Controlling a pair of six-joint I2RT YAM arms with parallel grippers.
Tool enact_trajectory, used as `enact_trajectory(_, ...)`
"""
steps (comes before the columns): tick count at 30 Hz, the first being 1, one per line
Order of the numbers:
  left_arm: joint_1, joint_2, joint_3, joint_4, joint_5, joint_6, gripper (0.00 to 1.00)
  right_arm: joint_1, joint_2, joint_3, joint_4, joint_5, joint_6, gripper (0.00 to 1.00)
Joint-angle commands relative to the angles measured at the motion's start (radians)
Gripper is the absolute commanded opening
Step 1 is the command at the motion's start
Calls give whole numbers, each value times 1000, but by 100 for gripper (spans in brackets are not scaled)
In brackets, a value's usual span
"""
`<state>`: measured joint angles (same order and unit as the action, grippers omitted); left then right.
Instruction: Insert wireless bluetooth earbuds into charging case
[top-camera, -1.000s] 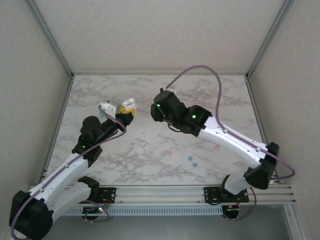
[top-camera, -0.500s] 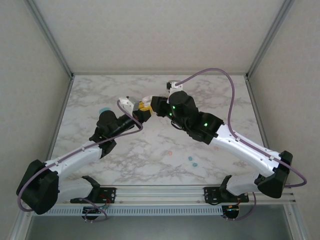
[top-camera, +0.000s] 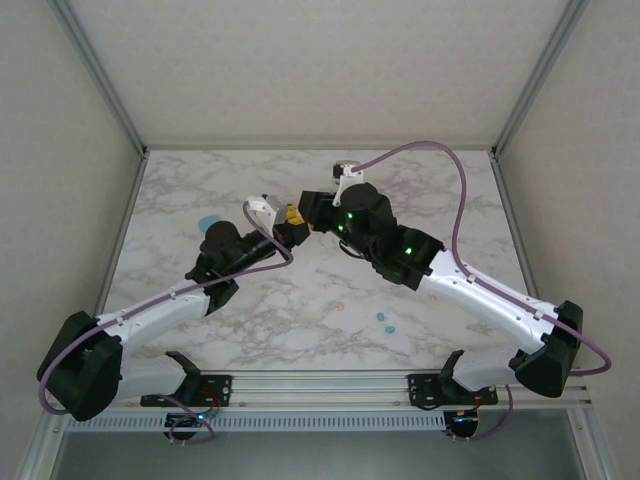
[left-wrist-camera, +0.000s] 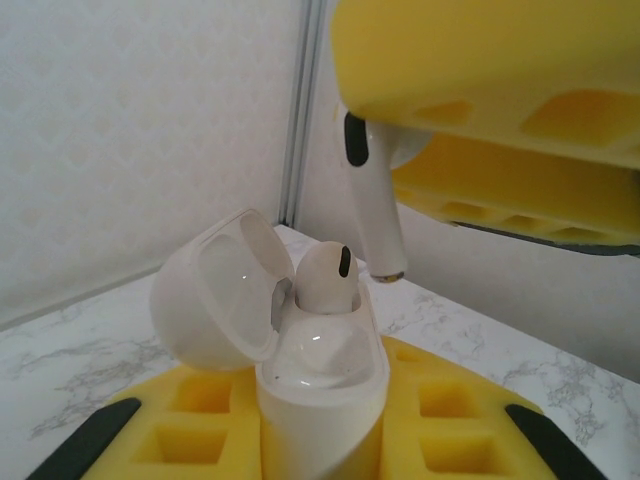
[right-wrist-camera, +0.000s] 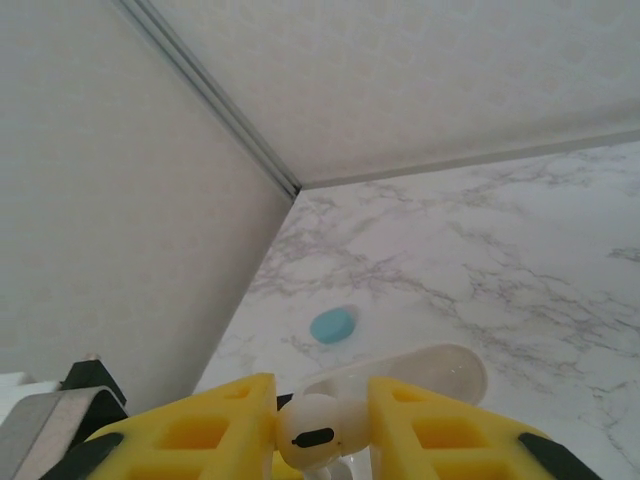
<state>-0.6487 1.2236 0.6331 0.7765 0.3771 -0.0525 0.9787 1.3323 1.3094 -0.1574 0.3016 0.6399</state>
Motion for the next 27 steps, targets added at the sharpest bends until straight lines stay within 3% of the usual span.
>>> enact_trajectory(1, -11, 0, 43, 43, 4, 11, 16, -8, 27, 3, 39, -8, 9, 30)
enact_trajectory(16, -11, -4, 39, 59, -55, -23, 16, -15, 43, -10, 14, -25, -2, 29)
enact_trajectory(27, -11, 7, 45, 70, -64, -20, 16, -17, 44, 20, -40, -120, -19, 29)
